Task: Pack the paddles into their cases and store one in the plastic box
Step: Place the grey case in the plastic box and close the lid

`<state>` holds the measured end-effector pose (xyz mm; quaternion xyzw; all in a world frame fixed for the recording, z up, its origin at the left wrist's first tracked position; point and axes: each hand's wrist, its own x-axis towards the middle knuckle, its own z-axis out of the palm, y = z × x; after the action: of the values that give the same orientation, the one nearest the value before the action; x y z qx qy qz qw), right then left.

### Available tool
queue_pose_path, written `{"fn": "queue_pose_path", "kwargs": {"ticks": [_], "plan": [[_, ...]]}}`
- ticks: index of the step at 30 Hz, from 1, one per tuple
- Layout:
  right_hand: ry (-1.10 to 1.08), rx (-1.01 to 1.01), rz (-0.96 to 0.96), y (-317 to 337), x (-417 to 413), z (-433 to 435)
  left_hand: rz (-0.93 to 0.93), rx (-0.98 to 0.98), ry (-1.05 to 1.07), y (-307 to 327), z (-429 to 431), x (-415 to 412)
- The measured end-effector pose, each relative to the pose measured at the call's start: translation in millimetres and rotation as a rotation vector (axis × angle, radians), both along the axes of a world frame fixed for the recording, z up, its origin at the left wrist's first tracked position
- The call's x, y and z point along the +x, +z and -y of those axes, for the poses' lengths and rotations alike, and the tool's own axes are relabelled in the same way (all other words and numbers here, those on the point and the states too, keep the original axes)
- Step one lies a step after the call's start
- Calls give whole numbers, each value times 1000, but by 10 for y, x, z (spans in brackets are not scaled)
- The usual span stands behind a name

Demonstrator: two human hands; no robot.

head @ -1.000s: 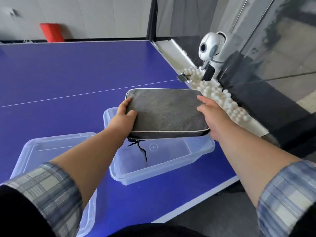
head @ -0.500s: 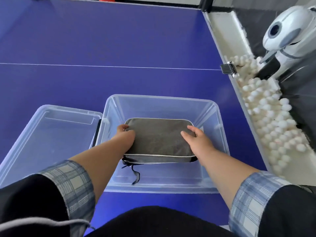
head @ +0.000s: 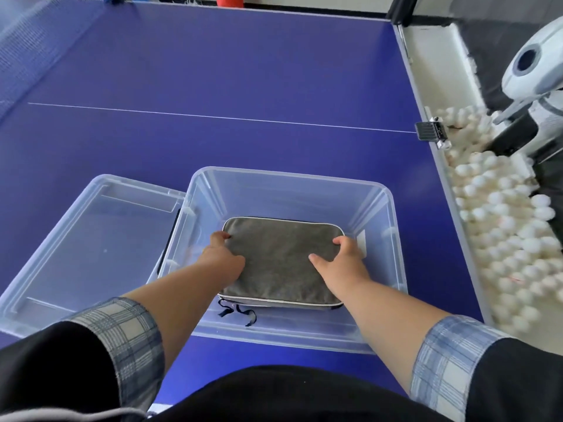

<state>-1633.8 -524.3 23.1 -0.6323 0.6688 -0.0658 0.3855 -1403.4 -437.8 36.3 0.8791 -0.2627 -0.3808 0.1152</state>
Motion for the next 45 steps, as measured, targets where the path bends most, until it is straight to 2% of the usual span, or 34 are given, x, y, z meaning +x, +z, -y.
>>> {"fn": "queue_pose_path", "kwargs": {"ticks": [3, 7, 12, 15, 18, 20, 21, 23, 25, 27, 29, 32, 34, 37, 39, 43, 45], "plan": [[71, -94, -123, 38, 58, -43, 76, -42, -85, 173, -97, -8], [161, -264, -148, 277, 319, -116, 180, -316, -215, 496, -309, 20], [147, -444, 181, 795, 1023, -325, 428, -639, -232, 856, -691, 431], [139, -610, 417, 1188, 1633, -682, 456, -586, -150, 855, -1059, 955], [238, -672, 645, 1388, 2236, -1251, 408, -423, -207, 671, -1579, 1489], [355, -488, 736, 1357, 2595, -1712, 356, -270, -342, 503, -1963, 1774], [415, -356, 712, 1279, 2760, -1895, 331, -196, -418, 418, -2117, 1895], [428, -69, 517, 984, 3096, -2250, 277, -42, -584, 184, -2447, 2150], [245, 285, 322, 710, 3105, -2371, 264, 52, -744, -7, -2577, 2179], [55, 509, 213, 406, 3140, -2565, 258, 107, -875, -215, -2690, 2264], [-78, 604, 157, 200, 3118, -2683, 309, 98, -935, -349, -2731, 2273], [-381, 720, 289, -46, 3179, -2752, 407, 46, -1063, -500, -2684, 2280], [-499, 736, 304, -108, 3204, -2760, 449, 52, -1154, -530, -2639, 2277], [-549, 712, 288, -183, 3199, -2745, 519, 7, -1237, -503, -2623, 2280], [-581, 738, 344, -135, 3187, -2738, 546, -61, -1233, -413, -2605, 2288], [-585, 782, 733, 129, 3229, -2676, 531, -211, -1194, -101, -2483, 2332], [-522, 718, 818, 302, 3258, -2605, 538, -237, -1157, 87, -2387, 2372]]}}
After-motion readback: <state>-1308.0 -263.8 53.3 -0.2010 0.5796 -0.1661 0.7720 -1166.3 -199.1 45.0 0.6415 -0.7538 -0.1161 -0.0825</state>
